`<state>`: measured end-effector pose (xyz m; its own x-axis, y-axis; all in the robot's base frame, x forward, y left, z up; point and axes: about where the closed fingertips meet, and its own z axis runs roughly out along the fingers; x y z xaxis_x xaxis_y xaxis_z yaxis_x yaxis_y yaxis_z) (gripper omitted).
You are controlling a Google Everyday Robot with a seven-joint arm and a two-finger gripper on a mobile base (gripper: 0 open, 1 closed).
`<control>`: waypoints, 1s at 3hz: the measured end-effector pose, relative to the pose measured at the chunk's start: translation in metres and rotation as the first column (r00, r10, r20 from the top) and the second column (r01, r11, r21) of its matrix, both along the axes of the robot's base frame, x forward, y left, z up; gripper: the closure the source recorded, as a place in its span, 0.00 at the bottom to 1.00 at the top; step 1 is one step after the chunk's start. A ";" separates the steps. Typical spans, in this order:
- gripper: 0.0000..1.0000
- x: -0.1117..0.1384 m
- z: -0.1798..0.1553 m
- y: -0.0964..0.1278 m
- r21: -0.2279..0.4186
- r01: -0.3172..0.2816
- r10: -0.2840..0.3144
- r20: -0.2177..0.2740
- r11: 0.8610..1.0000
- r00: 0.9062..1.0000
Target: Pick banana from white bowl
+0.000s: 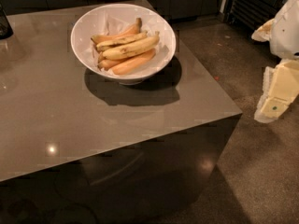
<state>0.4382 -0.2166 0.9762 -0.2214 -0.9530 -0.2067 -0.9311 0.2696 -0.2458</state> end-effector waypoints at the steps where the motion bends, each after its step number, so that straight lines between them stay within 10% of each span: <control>1: 0.00 0.001 0.002 0.002 -0.002 -0.001 0.001 0.015 1.000 1.000; 3: 0.00 0.020 0.008 0.032 -0.086 -0.012 0.014 0.023 0.996 1.000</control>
Offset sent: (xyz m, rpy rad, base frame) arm 0.0189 0.0363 0.0010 -0.1029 -0.0192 0.0084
